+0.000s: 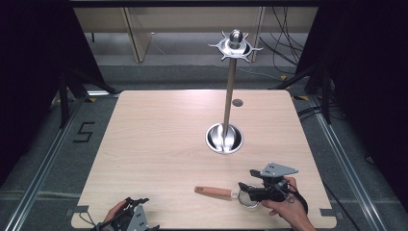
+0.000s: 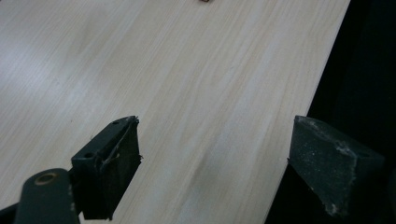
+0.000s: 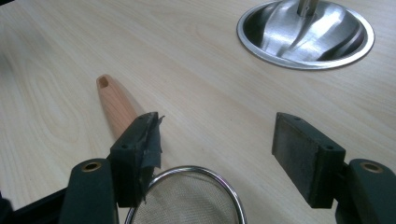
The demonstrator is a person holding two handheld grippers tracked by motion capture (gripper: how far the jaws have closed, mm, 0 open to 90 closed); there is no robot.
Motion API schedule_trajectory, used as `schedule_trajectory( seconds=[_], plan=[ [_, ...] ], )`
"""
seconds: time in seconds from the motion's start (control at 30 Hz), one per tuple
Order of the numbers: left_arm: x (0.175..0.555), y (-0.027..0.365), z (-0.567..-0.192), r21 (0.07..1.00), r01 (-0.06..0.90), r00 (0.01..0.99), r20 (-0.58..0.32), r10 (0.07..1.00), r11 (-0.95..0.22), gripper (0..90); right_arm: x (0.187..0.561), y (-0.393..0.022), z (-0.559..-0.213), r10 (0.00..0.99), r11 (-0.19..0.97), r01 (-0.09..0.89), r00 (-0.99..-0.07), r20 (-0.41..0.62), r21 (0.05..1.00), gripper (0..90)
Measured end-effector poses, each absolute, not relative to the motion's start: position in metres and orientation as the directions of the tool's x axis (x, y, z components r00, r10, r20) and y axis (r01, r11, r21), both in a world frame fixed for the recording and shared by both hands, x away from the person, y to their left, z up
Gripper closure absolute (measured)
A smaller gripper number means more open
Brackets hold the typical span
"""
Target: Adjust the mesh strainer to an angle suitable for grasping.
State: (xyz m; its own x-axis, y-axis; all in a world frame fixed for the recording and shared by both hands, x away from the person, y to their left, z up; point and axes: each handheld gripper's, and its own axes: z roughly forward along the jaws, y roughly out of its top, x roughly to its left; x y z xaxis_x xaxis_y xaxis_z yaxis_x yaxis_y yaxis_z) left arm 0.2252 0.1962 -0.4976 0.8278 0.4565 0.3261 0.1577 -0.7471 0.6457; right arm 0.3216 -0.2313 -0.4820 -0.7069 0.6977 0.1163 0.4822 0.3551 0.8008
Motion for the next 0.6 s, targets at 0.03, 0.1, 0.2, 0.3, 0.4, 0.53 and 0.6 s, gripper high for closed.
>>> schedule_trajectory(
  seconds=[0.03, 0.1, 0.2, 0.3, 0.4, 0.53, 0.6],
  plan=[
    [0.2248, 0.1962, -0.4976, 0.645, 0.158, 0.828, 0.327, 0.457, -0.747, 15.8, 0.3218, -0.2311, -0.4822, 0.696, 0.358, 0.481, -0.709, 0.114, 0.8, 33.5],
    [0.2246, 0.1964, -0.4978, 0.644, 0.158, 0.827, 0.327, 0.457, -0.748, 15.8, 0.3221, -0.2306, -0.4816, 0.693, 0.357, 0.475, -0.712, 0.113, 0.804, 33.5],
    [0.2248, 0.1967, -0.4969, 0.637, 0.16, 0.829, 0.329, 0.453, -0.754, 15.8, 0.3214, -0.2306, -0.4807, 0.693, 0.356, 0.484, -0.711, 0.121, 0.799, 33.5],
    [0.2247, 0.1966, -0.4972, 0.635, 0.16, 0.822, 0.338, 0.458, -0.756, 15.8, 0.3225, -0.2294, -0.4818, 0.689, 0.356, 0.481, -0.714, 0.123, 0.801, 33.5],
    [0.2245, 0.1962, -0.4969, 0.639, 0.164, 0.831, 0.32, 0.454, -0.751, 15.8, 0.3222, -0.2293, -0.4817, 0.692, 0.364, 0.473, -0.714, 0.107, 0.803, 33.5],
    [0.2247, 0.1959, -0.4979, 0.646, 0.158, 0.828, 0.326, 0.456, -0.747, 15.8, 0.3219, -0.2279, -0.4816, 0.685, 0.369, 0.48, -0.719, 0.116, 0.796, 33.5],
    [0.2249, 0.1959, -0.4981, 0.646, 0.159, 0.828, 0.325, 0.457, -0.747, 15.8, 0.3223, -0.2261, -0.4814, 0.671, 0.379, 0.474, -0.732, 0.118, 0.795, 33.5]
  ],
)
